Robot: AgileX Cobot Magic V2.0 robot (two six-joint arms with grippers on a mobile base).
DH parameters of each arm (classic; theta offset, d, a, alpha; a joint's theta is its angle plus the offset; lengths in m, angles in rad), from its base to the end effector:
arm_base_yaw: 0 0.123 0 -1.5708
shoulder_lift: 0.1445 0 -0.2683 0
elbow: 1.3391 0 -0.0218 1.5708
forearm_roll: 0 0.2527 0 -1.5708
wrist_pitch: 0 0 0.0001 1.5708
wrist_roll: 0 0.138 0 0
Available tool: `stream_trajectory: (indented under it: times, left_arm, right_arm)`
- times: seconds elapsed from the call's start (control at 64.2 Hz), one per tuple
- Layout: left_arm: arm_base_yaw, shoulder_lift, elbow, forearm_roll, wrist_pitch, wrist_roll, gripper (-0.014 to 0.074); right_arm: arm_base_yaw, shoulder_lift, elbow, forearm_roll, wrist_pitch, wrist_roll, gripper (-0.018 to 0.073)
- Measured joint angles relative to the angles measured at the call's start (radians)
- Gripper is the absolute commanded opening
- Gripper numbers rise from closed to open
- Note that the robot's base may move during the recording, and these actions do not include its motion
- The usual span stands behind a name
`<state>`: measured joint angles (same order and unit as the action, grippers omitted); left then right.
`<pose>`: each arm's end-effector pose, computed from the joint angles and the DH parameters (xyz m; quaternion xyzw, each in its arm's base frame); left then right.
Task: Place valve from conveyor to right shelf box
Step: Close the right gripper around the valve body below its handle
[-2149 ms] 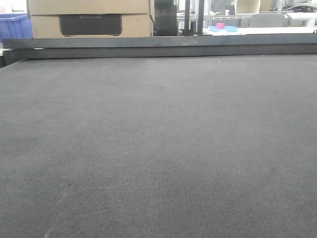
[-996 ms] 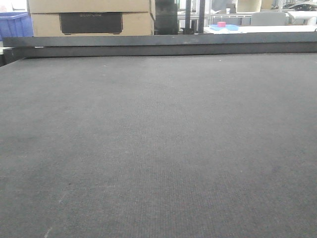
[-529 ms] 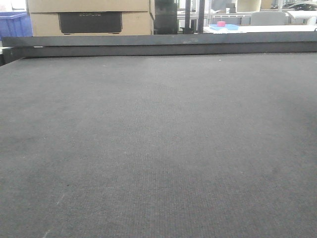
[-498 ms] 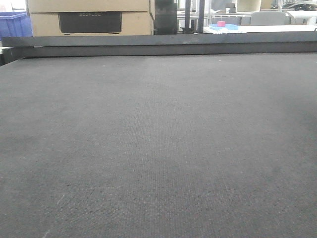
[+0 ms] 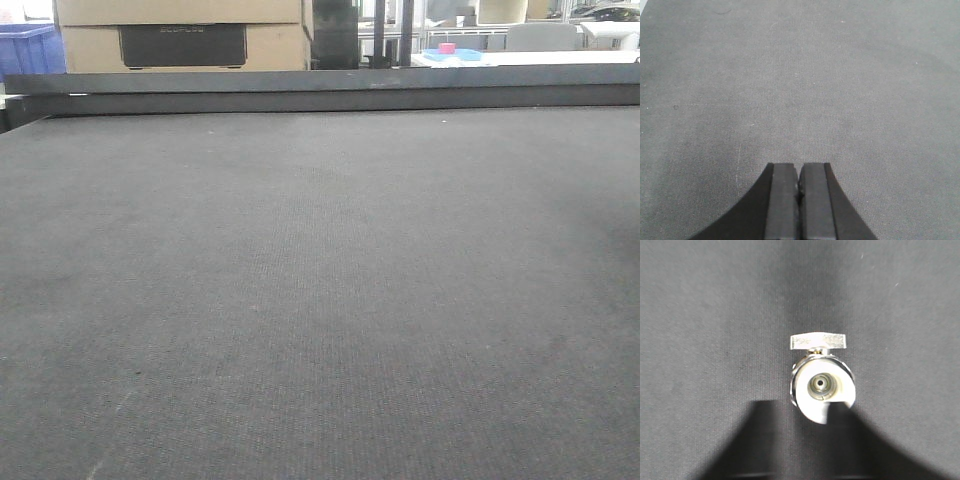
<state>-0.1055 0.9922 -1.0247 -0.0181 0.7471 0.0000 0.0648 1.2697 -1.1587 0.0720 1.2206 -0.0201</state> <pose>0.2455 -0.0277 0.3372 0.0439 0.8897 -0.0324 0.4533 0.2543 0.0258 0.2734 -0.0352 0.9855 0.0390 0.1615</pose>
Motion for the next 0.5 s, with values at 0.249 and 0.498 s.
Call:
stream_trajectory:
  times: [0.249,0.498]
  left_arm:
    - [0.000,0.000,0.000,0.000,0.000,0.000,-0.0111]
    - [0.000,0.000,0.000,0.000,0.000,0.000,-0.0111]
  right_arm:
    - [0.000,0.078,0.000,-0.072,0.000,0.000,0.0486]
    - [0.000,0.186,0.000,-0.084,0.000,0.000,0.0486]
